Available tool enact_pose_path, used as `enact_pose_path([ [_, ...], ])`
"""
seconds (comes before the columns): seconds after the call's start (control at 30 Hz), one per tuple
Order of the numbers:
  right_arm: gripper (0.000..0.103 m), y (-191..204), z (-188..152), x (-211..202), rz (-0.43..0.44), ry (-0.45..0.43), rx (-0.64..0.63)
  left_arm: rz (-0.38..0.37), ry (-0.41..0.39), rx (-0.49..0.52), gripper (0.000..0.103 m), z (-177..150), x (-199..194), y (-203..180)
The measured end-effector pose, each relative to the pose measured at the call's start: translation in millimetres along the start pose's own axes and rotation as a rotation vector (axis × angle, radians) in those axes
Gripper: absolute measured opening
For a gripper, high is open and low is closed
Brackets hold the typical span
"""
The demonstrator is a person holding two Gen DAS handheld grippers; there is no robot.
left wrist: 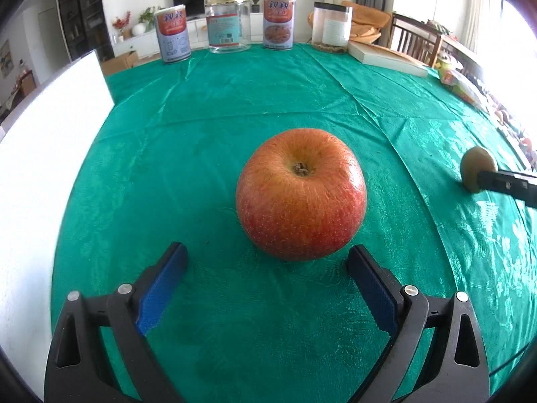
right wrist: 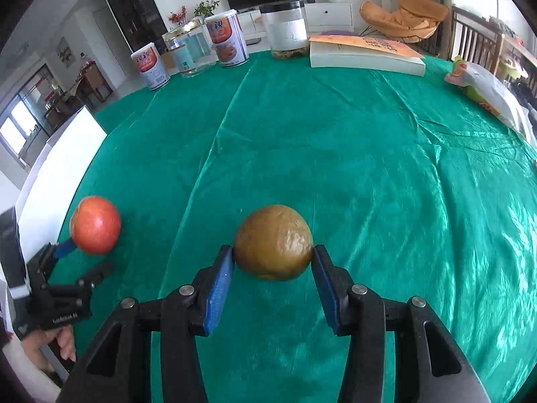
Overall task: Organize fruits
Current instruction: 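Set the pear down and open the right tool while the left hovers over the apple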
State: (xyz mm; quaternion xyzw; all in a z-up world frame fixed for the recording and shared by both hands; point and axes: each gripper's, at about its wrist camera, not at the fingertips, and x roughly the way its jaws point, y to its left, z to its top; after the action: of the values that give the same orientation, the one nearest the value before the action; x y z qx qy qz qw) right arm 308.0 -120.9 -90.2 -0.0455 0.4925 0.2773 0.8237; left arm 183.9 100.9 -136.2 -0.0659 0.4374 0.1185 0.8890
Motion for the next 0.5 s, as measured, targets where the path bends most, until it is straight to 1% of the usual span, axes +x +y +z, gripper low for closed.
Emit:
enact_pose_path([
  [0.13,0.048,5.9,-28.5,-10.7,-0.005,-0.039,0.042,0.0,0.0,0.0,0.097,0.1,0.1,-0.2],
  [0.33,0.048,17.5,-48.0,-16.4,-0.009,-0.061,0.048,0.0,0.0,0.0,0.097,0.0,0.0,-0.1],
  [0.5,0.048,22.1,-54.8,-26.1,-0.015,-0.098,0.054,0.0,0.0,0.0,0.098,0.0,0.0,-0.1],
])
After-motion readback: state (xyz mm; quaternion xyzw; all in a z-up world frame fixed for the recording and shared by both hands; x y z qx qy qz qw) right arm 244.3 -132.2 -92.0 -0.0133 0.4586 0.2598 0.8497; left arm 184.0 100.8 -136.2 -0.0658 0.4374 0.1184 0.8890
